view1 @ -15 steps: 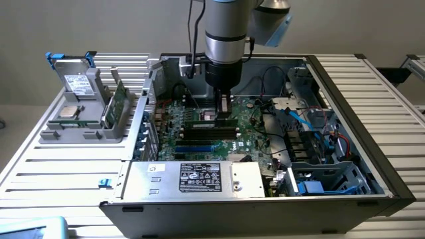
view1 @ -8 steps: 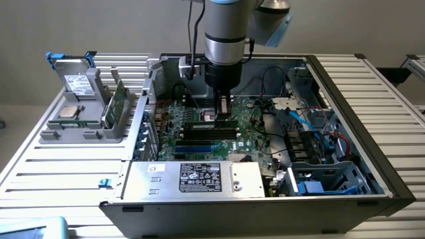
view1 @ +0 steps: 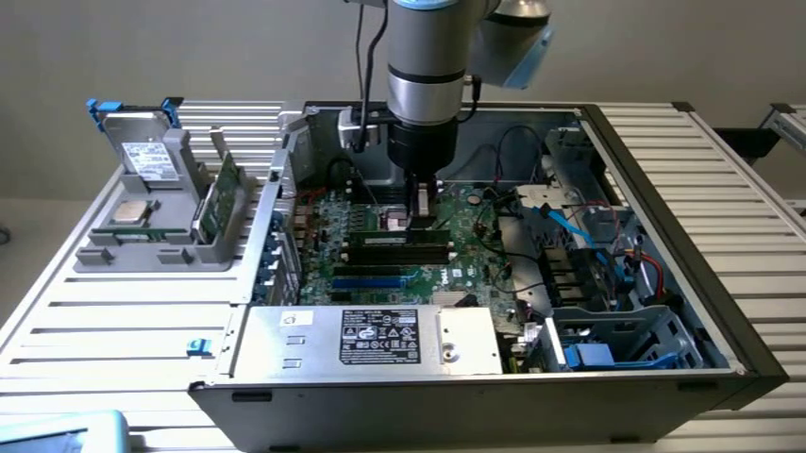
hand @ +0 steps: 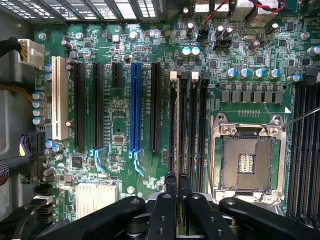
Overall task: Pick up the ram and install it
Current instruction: 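Insert the ram into the slot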
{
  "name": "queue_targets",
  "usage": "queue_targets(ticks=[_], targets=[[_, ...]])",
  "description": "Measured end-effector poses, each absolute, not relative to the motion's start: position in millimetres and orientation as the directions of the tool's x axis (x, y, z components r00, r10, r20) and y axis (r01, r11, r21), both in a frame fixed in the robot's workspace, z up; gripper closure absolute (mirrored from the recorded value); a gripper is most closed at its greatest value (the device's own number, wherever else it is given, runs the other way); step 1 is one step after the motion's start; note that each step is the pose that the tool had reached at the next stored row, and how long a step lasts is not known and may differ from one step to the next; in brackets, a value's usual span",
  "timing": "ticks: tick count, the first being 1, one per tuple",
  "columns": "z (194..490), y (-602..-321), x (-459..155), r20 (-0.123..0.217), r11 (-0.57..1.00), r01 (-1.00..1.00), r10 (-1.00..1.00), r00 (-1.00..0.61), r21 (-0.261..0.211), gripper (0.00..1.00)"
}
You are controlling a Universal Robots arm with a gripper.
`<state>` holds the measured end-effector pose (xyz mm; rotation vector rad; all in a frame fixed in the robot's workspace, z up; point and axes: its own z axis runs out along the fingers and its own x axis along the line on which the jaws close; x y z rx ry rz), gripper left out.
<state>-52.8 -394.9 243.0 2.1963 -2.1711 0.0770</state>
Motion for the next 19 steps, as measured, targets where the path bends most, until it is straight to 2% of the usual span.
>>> queue_targets(ticks=[19], targets=[[234.7,-398.1,-52.9,0.072,0.002,-1.000,-0.997,-0.002,0.000,0.87]])
